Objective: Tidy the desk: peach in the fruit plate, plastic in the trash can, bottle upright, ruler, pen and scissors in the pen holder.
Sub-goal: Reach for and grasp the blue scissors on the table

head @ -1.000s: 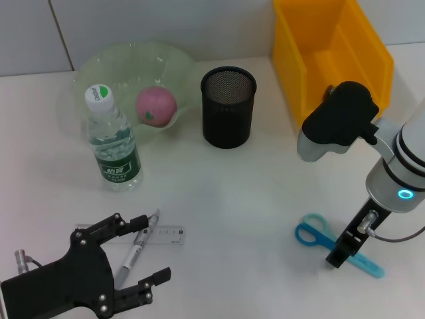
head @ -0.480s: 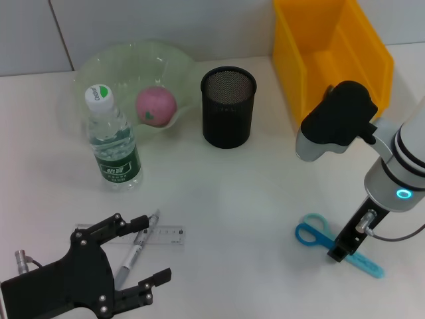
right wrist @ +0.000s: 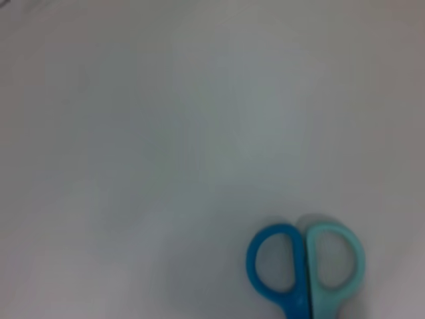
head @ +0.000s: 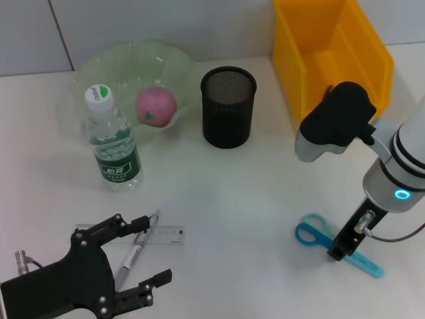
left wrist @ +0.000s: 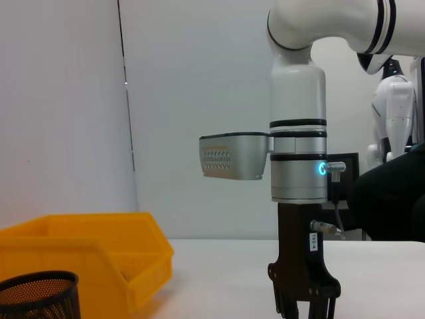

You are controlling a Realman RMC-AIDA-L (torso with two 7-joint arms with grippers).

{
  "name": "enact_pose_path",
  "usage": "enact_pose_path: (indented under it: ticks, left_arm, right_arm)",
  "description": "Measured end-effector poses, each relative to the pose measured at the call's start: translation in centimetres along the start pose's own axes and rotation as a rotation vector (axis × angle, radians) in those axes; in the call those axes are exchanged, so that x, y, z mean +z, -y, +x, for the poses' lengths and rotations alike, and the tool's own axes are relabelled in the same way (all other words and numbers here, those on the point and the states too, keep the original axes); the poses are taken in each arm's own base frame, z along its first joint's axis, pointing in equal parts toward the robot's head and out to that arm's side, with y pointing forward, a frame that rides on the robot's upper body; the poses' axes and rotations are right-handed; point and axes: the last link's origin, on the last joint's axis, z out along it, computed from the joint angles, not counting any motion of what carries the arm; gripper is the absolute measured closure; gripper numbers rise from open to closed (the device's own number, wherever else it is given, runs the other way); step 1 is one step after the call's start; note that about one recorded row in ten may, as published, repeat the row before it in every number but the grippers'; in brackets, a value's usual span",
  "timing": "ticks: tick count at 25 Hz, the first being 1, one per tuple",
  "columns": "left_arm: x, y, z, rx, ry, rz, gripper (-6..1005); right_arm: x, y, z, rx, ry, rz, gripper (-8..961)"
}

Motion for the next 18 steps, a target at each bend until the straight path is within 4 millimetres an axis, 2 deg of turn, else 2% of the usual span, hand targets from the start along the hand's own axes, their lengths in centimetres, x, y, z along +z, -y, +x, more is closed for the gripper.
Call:
enact_pose_path:
  ticks: [18]
  left_arm:
    - [-0.01, -0.15, 0.26, 0.001, -0.017, -0.014, 213]
  right_arm:
    - [0.37, -0.35, 0.05, -0.027, -0.013, -0.006, 616]
